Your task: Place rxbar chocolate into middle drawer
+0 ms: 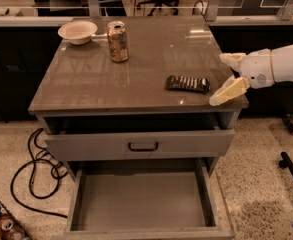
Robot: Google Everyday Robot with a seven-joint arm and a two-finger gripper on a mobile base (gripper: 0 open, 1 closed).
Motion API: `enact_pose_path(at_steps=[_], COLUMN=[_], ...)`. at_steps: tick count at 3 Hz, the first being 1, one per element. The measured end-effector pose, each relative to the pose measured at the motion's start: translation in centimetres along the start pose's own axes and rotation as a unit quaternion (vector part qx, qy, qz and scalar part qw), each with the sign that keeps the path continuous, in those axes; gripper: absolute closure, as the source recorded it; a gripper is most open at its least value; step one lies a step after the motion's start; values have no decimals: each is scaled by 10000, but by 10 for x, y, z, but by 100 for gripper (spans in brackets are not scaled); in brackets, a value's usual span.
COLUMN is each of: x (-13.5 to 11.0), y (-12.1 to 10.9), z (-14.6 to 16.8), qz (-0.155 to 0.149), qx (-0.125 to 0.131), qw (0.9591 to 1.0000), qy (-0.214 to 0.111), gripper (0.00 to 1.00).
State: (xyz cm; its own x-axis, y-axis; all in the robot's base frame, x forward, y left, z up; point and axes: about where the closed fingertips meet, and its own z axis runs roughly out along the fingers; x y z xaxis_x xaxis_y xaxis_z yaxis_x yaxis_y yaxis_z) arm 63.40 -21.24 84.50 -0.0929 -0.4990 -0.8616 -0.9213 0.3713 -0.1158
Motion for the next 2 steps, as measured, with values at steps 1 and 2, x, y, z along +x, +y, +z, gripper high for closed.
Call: enact_pose_path(at_steps=[1, 2], x=[3, -1], y=[-8, -17], z=[17, 29], qz=[120, 177], qx=[-72, -108], qw=[9998, 9995], qy=[-103, -247], gripper=[0, 0])
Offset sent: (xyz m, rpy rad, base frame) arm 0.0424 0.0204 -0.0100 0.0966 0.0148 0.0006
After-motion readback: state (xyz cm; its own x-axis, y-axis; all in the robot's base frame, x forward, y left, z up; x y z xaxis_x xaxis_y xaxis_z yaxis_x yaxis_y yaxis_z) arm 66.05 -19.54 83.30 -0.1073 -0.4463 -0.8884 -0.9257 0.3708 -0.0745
